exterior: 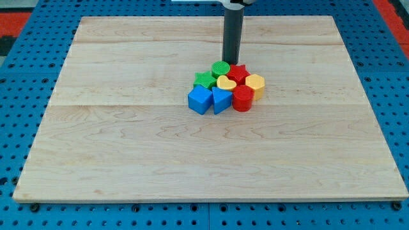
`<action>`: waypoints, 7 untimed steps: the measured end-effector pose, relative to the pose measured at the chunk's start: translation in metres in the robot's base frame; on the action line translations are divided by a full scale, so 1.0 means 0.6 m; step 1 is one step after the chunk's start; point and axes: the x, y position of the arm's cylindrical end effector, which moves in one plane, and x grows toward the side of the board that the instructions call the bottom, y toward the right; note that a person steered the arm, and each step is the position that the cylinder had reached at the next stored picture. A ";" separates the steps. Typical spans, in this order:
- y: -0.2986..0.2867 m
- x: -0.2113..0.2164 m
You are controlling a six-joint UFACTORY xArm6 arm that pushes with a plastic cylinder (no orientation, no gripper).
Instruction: Separate the green circle from the red star
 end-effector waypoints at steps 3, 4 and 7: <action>0.087 -0.005; 0.089 0.009; 0.002 0.064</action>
